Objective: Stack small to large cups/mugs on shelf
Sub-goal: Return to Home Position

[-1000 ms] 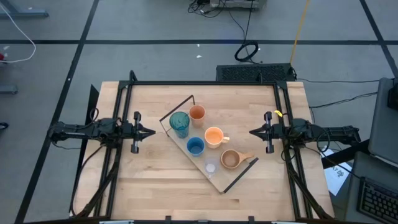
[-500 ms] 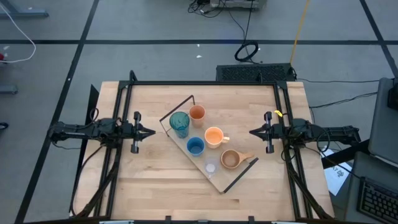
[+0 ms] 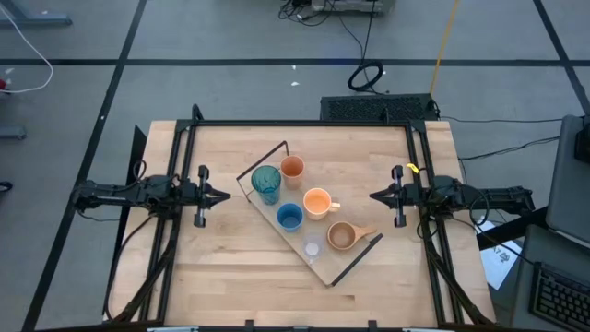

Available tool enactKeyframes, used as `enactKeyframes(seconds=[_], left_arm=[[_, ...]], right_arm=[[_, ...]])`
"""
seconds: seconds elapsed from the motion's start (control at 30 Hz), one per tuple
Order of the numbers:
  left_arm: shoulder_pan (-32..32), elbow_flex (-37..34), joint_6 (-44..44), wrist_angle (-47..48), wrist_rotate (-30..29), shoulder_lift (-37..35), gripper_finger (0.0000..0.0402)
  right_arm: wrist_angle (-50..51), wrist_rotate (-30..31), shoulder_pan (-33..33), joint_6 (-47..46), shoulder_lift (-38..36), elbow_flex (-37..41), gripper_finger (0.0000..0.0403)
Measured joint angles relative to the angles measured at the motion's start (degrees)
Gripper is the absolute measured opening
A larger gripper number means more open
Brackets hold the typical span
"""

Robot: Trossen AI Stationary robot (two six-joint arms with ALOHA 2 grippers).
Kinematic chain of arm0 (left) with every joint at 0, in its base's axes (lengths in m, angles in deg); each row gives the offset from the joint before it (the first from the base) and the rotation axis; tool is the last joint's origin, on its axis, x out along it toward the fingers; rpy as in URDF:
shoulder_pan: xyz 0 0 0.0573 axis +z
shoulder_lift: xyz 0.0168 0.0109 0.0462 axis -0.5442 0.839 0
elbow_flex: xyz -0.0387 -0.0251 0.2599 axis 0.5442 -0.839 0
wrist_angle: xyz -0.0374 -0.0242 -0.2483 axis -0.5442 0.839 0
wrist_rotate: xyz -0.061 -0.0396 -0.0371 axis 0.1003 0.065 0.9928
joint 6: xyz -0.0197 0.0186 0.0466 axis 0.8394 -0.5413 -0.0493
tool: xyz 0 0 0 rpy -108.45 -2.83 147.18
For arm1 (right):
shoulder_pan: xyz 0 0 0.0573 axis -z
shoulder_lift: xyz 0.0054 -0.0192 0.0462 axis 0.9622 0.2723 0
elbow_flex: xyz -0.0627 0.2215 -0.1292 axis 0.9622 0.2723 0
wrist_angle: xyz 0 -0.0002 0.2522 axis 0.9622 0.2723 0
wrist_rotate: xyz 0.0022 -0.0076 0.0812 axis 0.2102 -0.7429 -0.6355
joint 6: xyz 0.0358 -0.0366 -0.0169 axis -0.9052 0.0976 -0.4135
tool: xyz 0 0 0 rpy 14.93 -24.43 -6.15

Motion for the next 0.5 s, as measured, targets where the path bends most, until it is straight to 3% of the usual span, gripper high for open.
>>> enactKeyframes(seconds=[0.5], left_arm=[[0.0,0.0,0.0,0.0,0.0,0.0,0.0026]], right_arm=[[0.0,0.0,0.0,0.0,1.7,0.0,0.0000]])
